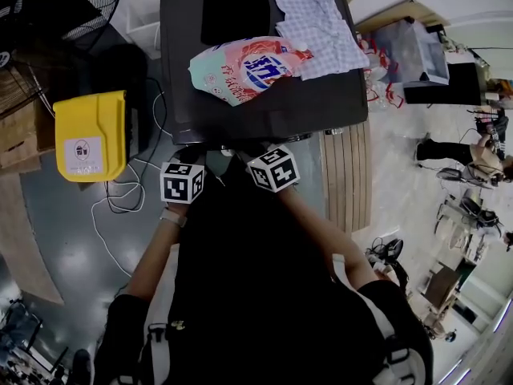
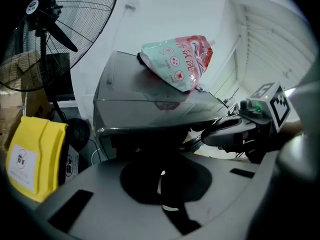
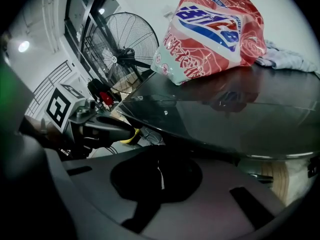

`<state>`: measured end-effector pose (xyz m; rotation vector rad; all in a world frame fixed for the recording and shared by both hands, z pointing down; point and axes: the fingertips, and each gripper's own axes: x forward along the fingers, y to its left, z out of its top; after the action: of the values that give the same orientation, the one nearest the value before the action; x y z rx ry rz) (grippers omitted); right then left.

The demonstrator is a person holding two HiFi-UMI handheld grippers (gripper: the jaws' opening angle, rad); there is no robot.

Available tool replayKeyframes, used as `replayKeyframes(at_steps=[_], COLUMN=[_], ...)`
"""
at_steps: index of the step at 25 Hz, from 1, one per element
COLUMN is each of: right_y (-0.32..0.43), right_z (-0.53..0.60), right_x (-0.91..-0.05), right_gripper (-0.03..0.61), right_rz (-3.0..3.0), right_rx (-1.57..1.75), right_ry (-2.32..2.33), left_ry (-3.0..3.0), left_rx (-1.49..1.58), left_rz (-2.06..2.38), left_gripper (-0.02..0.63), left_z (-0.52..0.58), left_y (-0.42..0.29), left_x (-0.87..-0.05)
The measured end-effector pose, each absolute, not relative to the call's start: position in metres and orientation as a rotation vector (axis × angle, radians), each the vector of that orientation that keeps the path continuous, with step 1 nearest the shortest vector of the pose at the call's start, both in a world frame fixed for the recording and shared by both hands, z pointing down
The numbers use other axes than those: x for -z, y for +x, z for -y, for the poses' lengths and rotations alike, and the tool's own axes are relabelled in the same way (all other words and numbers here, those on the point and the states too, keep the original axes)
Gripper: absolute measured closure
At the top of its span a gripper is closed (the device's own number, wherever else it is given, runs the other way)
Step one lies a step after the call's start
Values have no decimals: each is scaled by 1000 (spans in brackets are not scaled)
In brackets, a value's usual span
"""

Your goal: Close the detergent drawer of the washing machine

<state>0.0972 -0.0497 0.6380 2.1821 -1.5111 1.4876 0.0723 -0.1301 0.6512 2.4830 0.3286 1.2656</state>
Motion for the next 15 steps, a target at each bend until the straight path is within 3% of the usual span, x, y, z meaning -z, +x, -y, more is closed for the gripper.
replayKeyframes(at_steps=[15], right_y=[84], right_z=[47], right_x=[-587], right_gripper=[561], right_rz=[1632], right_rx=[-1329], right_ry=[2163], left_ry=[2638], left_rx=[-1102], left_rz=[-216], left_gripper=[603], left_z=[141], left_y=[54], left_x=[-593])
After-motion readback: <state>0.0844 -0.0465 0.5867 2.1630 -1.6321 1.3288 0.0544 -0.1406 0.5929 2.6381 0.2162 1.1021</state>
